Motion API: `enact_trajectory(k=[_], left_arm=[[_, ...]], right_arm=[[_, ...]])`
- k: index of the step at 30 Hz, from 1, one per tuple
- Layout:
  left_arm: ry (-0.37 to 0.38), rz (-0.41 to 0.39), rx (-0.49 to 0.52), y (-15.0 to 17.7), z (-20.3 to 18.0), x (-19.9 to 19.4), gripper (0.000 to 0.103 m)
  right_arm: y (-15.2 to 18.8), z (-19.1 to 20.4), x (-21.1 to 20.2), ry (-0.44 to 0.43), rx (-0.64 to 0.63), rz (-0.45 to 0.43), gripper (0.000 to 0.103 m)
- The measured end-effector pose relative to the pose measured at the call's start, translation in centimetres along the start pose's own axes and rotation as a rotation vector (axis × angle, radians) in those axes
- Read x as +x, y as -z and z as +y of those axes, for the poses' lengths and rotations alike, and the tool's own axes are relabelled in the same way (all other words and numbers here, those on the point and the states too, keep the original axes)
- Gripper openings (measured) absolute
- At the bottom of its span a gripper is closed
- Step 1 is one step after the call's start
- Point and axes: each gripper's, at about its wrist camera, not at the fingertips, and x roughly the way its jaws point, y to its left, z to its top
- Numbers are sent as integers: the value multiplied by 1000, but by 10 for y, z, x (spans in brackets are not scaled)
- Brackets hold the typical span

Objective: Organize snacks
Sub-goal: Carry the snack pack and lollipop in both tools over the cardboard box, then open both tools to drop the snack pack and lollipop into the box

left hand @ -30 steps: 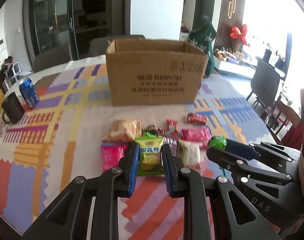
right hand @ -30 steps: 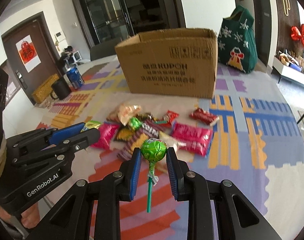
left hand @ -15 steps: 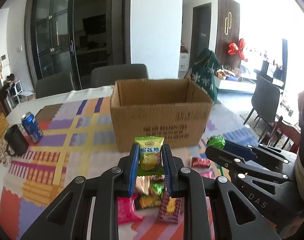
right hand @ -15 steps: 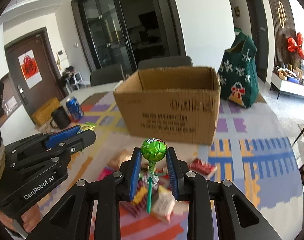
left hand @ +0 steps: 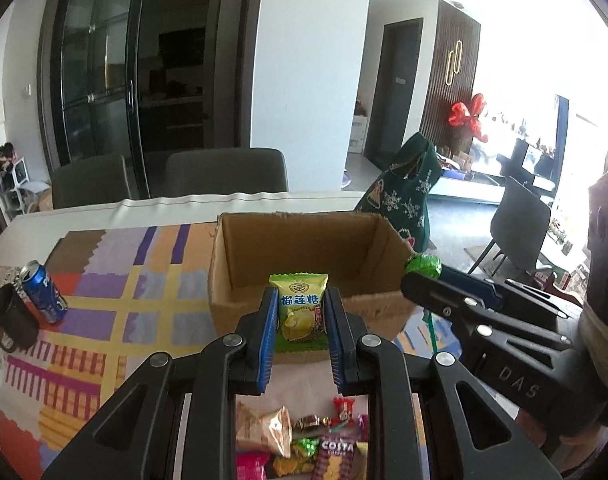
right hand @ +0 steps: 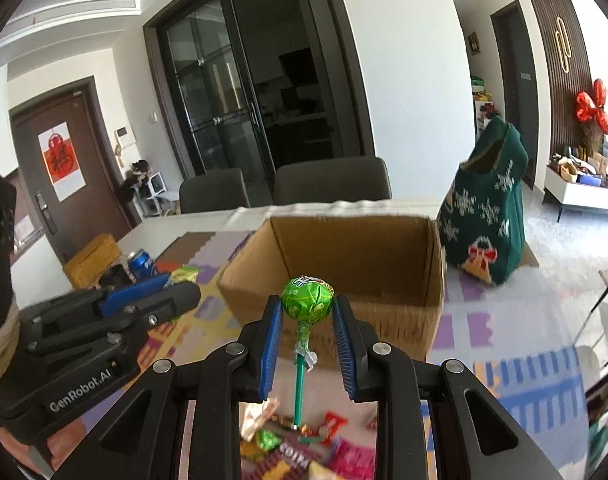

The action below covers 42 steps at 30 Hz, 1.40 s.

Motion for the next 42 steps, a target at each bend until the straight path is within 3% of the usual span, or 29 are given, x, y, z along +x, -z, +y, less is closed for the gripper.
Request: enact_trajectory(k=[11,27,32,35,39,42], left_arm=[[-5,108,-30,-40,21,61,24],[-52,242,-22,-51,27,134,24],[-74,249,-31,-48,31,135,40],[-90,242,-18,-45,32,130,47],[-114,218,-1,-41,30,111,57],[-128,190,9,-36,29,94,59]], right_arm=[[-49,-16,49,10,1,76,27],[-59,-41,121,36,35,233,27],[-54,-46,128,58,43,255,30],[-51,-49,127,62,60,260,44],[-48,-45,117,87,39,248,44],[-45,-42,104,90,29,231,44]])
